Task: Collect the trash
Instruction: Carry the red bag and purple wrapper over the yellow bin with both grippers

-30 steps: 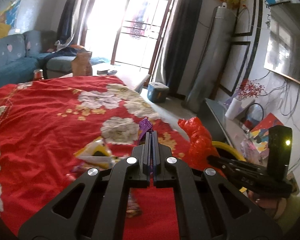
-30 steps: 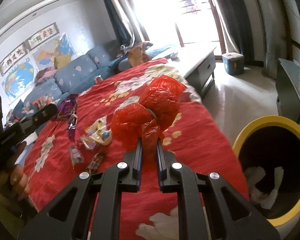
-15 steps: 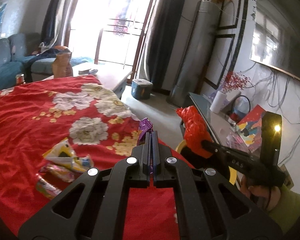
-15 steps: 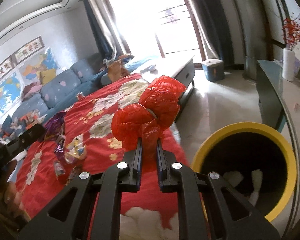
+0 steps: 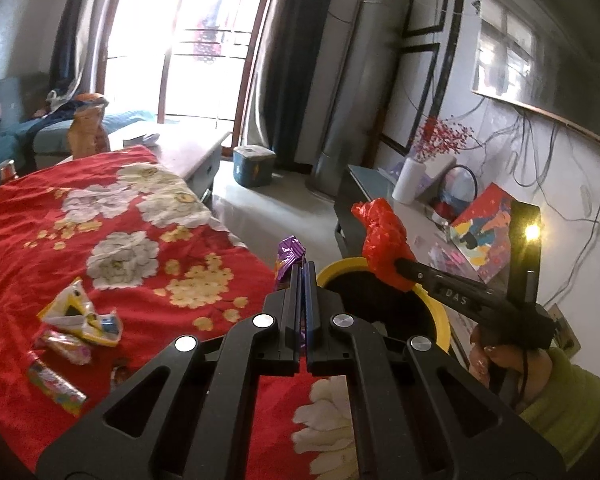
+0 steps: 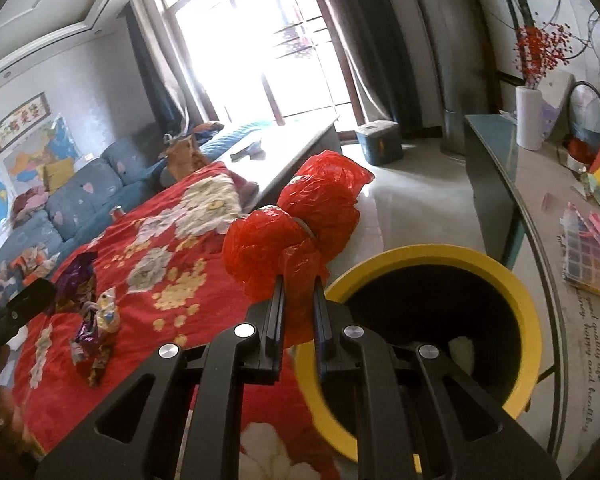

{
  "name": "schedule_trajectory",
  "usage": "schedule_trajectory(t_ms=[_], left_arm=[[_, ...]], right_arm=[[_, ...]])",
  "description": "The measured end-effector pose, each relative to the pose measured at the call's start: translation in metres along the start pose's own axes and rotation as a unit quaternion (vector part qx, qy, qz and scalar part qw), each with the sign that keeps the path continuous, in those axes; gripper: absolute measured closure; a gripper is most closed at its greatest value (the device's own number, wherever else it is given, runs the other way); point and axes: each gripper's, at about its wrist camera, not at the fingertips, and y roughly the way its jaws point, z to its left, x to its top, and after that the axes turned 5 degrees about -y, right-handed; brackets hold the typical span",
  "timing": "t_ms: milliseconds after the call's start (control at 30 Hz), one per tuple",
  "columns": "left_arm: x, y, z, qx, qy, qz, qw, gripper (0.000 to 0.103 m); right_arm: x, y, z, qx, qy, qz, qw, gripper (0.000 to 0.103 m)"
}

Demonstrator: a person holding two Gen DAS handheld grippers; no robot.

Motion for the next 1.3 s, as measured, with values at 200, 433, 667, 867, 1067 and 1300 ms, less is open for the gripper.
schedule_trajectory(t_ms=[200,433,667,867,1067,1300], left_arm=[[-0.002,0.011,-0.017,-0.009,0.012,0.010,0.9998,0.103],[-0.006,0.026,-0.032,-0.022,0.022,0.024,0.9992,0.103],[-0.010,0.042,-0.047,-0.041,0.031,0.037,0.9980,0.103],[-0.016,0.060,-0.060,-0.048,0.045,0.053,0.9964,0.103],[-0.019,0.074,-0.071,-0.057,0.054,0.063,0.9949,0.103],[-0.020,0.095,-0.076,-0.067,0.051,0.080,0.9933,0.103]], right_arm=[[-0.004,-0.002,-0.018,-0.014,0.014,0.003,1.000,0.091],[-0.005,-0.002,-0.039,-0.026,0.027,0.008,0.999,0.091],[-0.013,0.000,-0.058,-0.035,0.041,0.019,0.998,0.091],[-0.017,0.002,-0.070,-0.041,0.049,0.025,0.998,0.091],[-0.023,0.005,-0.083,-0.047,0.057,0.035,0.997,0.091],[-0.032,0.010,-0.098,-0.056,0.068,0.049,0.995,0.091]])
